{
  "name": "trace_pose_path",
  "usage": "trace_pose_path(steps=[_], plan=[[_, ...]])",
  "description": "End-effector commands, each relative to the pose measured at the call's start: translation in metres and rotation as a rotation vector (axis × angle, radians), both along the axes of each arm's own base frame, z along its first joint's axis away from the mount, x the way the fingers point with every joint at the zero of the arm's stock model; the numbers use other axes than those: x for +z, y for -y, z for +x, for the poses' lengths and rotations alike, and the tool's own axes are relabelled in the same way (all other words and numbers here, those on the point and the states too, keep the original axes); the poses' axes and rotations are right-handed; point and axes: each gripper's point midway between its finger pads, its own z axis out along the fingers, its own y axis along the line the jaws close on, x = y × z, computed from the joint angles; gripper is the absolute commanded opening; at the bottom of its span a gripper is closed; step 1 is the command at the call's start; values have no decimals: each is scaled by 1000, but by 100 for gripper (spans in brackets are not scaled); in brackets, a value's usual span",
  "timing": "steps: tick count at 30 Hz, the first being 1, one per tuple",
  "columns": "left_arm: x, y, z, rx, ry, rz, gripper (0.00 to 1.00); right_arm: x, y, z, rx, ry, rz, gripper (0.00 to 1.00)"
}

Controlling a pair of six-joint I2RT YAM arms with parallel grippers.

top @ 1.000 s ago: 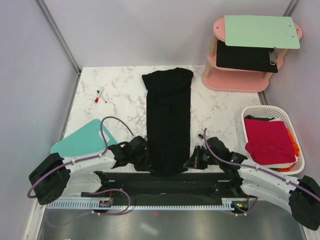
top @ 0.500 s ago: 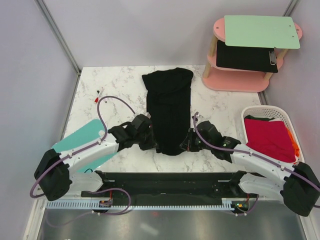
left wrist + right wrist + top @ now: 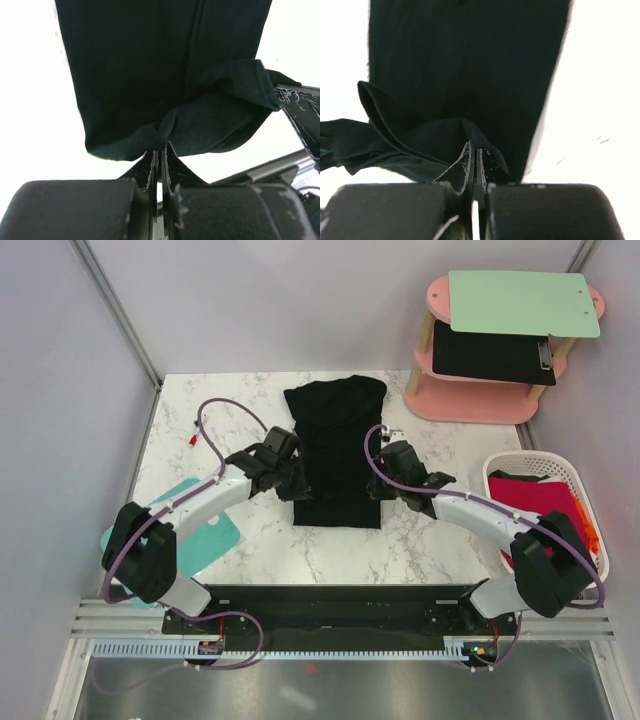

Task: Fold and stack the t-shirts
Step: Fold the folded rectangular tshirt in 1/3 of the way, then grab one side of the 2/3 rectangular tshirt with both arms

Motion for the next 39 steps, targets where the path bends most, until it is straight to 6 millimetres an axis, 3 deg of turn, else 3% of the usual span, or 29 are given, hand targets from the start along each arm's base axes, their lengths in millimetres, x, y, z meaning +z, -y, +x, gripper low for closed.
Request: trace_pose_path(steps=[1, 8, 15, 17, 18, 20, 21, 22, 23, 24, 26, 27, 30, 31, 33, 34, 39], plan=[[4, 3, 36, -59, 47, 22, 2, 18, 1, 44, -16, 92, 1, 0], [-16, 6, 63, -61, -5, 30, 2, -4, -11, 87, 2, 68, -43, 2], [-19, -6, 99, -53, 30, 52, 2, -16, 0, 124, -79, 68, -82, 6], [-16, -7, 110, -63, 48, 51, 21, -16, 6, 134, -112, 71, -79, 11], [-15, -11, 113, -74, 52, 52, 63, -14, 9, 139, -129, 80, -87, 20], [-14, -17, 115, -62, 64, 63, 99, -6, 13, 144, -135, 112, -96, 44], [-9, -22, 116, -52, 85, 82, 100, 0, 16, 146, -143, 139, -96, 65], [-5, -24, 114, -48, 96, 83, 100, 18, 18, 145, -149, 184, -85, 78], [-9, -28, 107, -48, 89, 90, 100, 15, 25, 138, -154, 187, -102, 93], [5, -28, 105, -43, 130, 71, 100, 22, 28, 134, -158, 207, -96, 98], [-1, -33, 90, -39, 119, 60, 100, 41, 40, 122, -191, 261, -86, 98], [11, -34, 87, -32, 158, 38, 100, 56, 44, 116, -199, 286, -71, 98], [1, -38, 68, -18, 138, 15, 100, 44, 54, 88, -185, 224, -86, 98], [5, -39, 63, -13, 149, 1, 100, 32, 56, 78, -178, 187, -91, 98], [-10, -40, 46, -13, 110, -17, 95, 21, 52, 62, -151, 140, -56, 98], [-16, -42, 40, -10, 111, -23, 93, 6, 55, 51, -150, 98, -60, 97], [-36, -42, 23, 1, 71, -51, 87, -18, 54, 23, -144, 30, -2, 87]])
